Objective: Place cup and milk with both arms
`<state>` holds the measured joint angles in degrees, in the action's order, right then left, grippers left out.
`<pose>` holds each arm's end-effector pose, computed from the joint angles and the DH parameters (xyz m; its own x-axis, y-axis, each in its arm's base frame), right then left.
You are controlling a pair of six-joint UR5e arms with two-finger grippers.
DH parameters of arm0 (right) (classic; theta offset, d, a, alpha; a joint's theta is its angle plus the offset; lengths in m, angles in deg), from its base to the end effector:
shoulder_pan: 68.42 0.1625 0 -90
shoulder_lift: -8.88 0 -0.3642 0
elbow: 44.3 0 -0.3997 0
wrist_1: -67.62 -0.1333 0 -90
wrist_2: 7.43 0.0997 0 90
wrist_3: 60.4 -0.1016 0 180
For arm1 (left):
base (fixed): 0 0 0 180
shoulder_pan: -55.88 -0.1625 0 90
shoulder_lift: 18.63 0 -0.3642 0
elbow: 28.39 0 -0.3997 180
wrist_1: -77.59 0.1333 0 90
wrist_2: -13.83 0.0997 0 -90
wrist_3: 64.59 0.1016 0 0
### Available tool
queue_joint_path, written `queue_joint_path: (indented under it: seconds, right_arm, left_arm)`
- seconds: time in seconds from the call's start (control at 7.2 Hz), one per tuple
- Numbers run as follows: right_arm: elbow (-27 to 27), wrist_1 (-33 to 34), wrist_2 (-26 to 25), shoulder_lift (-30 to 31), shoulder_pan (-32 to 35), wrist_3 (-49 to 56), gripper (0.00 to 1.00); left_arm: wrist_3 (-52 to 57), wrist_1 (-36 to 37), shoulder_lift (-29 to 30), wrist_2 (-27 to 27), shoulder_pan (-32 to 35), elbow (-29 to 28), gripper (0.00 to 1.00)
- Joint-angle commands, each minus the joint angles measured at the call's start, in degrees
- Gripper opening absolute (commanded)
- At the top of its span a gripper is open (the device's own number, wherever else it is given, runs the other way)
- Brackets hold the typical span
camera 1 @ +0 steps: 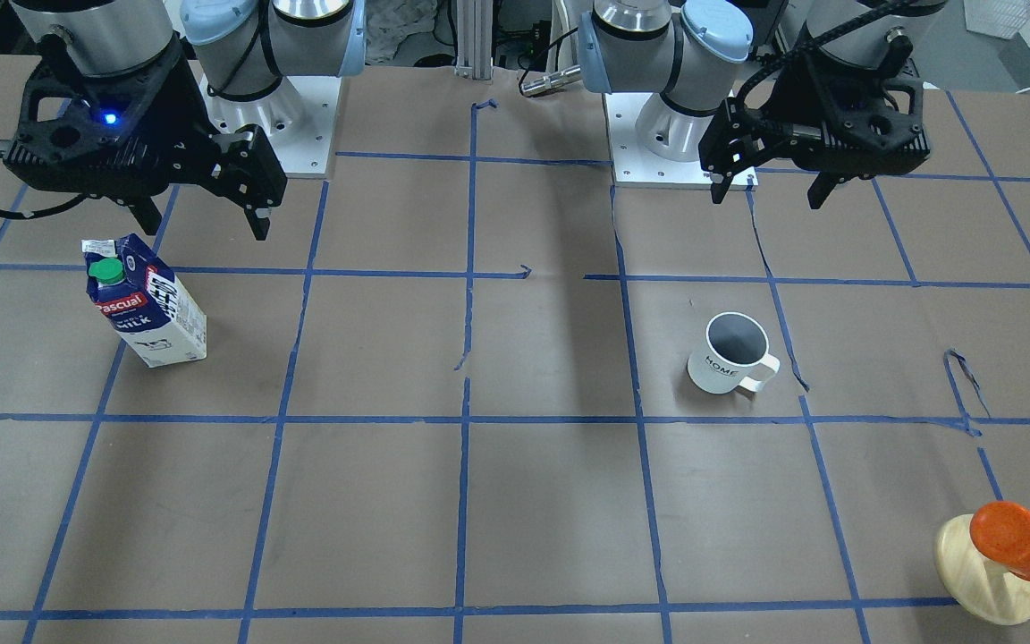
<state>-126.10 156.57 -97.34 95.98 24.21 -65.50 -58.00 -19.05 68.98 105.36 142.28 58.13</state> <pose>0.1573 -0.5167 0.4692 -0.9991 0.0427 -0.0081 0.0432 0.9963 -0.0737 -0.1001 -0.4880 0.4644 -0.9983 0.0525 -0.0250 0.0521 0.9985 0.0164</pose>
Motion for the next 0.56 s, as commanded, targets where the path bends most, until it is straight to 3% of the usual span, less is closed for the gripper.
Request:
queue_joint_path:
  seconds: [0.0, 0.42]
  right_arm:
    - [-0.1, 0.0, 0.0, -0.1, -0.1, 0.1, 1.00]
    - [-0.1, -0.1, -0.1, -0.1, -0.1, 0.1, 1.00]
  left_arm:
    - [0.9, 0.1, -0.1, 0.2, 0.0, 0.1, 1.00]
    - [0.8, 0.3, 0.1, 0.2, -0.1, 0.0, 1.00]
